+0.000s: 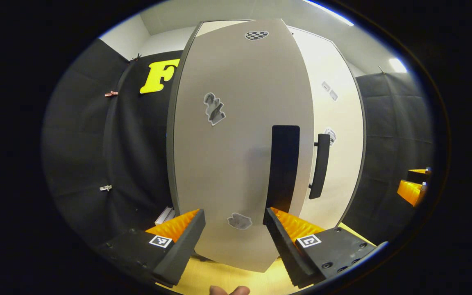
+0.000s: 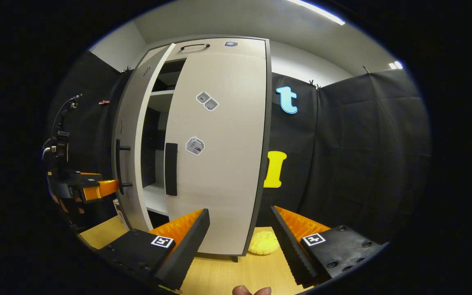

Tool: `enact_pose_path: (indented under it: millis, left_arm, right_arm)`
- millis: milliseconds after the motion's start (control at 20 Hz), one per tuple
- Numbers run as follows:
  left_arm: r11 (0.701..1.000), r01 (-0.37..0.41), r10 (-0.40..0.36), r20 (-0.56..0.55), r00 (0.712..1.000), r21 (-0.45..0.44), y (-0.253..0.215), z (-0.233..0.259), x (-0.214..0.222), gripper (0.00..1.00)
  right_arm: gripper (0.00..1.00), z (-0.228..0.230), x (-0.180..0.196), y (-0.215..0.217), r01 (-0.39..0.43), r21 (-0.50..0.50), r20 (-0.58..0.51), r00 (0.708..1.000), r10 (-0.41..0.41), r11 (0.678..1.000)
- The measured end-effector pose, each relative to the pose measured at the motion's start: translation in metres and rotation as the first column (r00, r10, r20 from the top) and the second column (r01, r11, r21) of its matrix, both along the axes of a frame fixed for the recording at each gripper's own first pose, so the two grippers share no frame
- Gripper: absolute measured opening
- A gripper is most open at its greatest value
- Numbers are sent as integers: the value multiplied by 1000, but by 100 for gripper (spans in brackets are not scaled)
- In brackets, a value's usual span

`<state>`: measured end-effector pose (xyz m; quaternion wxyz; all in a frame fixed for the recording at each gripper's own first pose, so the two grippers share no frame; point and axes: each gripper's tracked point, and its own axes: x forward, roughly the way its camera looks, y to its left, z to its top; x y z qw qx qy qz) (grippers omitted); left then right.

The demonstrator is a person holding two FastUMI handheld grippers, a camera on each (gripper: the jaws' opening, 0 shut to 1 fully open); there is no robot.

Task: Grasp the bottle in the cabinet with the left hand and place it on the coaster, then close the right door with the right hand and the left door with the left hand.

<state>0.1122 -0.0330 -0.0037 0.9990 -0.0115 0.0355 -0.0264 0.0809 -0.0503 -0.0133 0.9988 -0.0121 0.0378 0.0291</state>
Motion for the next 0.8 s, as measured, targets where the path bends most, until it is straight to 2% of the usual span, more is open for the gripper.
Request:
enact_pose_path:
  millis: [200, 250, 400, 600, 800]
  left_arm:
    - [1000, -6, 6, 7, 1000, 15, -9, 0, 14, 95]
    - [1000, -4, 4, 7, 1000, 12, -10, -1, 15, 93]
    - [1000, -4, 4, 10, 1000, -7, -11, -1, 16, 95]
    - [1000, -4, 4, 11, 1000, -23, -9, 0, 10, 95]
    - [1000, -12, 12, 16, 1000, 16, -1, 3, -8, 96]
  right_arm:
    - [98, 1, 1, -4, -5, 17, -1, 1000, 5, 1000]
    - [98, 1, 1, -5, -6, 20, 0, 1000, 6, 1000]
    - [98, 1, 1, -4, -10, 20, 0, 1000, 10, 1000]
    - [98, 2, 1, 1, -21, 34, -4, 1000, 21, 999]
    - [98, 7, -3, 8, -33, 42, 3, 999, 33, 999]
